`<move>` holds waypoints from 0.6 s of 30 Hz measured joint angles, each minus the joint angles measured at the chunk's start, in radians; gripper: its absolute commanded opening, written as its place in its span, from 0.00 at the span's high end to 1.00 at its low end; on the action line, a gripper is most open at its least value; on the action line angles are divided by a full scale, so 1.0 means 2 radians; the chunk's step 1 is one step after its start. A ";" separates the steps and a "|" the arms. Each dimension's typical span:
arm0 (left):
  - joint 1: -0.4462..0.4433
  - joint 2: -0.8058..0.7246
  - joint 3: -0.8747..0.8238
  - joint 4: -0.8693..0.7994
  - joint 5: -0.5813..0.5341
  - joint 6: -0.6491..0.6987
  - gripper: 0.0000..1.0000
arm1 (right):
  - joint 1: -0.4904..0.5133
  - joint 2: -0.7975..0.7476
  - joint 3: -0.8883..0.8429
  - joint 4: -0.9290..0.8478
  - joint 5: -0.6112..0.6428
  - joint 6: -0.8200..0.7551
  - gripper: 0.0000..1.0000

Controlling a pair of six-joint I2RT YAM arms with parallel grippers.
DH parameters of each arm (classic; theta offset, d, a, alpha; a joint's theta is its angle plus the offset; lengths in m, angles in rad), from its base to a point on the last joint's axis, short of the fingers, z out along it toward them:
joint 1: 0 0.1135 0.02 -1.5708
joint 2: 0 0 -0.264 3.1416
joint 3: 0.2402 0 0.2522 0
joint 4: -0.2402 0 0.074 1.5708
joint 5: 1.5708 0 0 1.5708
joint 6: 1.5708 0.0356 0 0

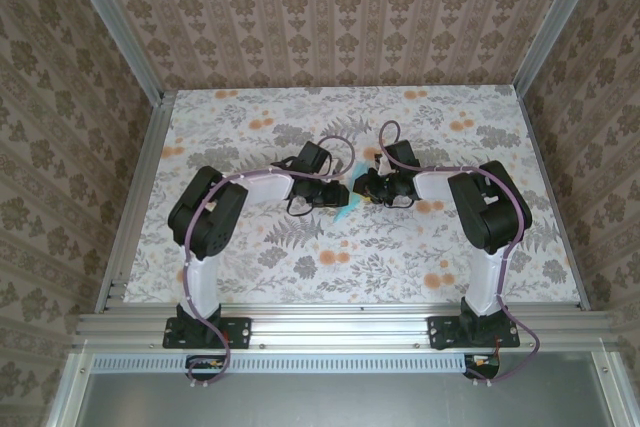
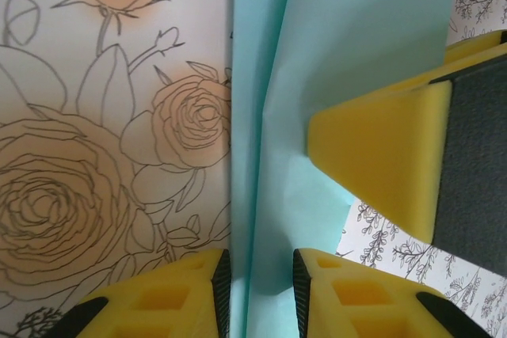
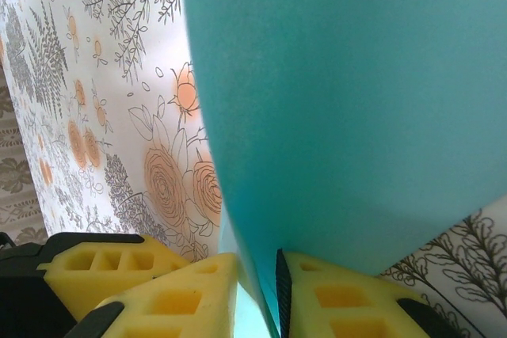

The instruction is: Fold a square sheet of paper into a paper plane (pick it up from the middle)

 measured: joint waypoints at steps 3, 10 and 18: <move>-0.003 0.003 0.008 -0.010 -0.009 0.000 0.71 | 0.000 0.000 0.000 0.000 0.000 0.002 0.77; -0.017 0.006 0.027 -0.040 -0.049 0.001 0.74 | 0.000 0.000 0.000 0.000 0.000 0.009 0.77; -0.027 0.009 0.040 -0.062 -0.081 0.001 0.77 | 0.000 0.000 0.001 0.000 0.001 0.011 0.78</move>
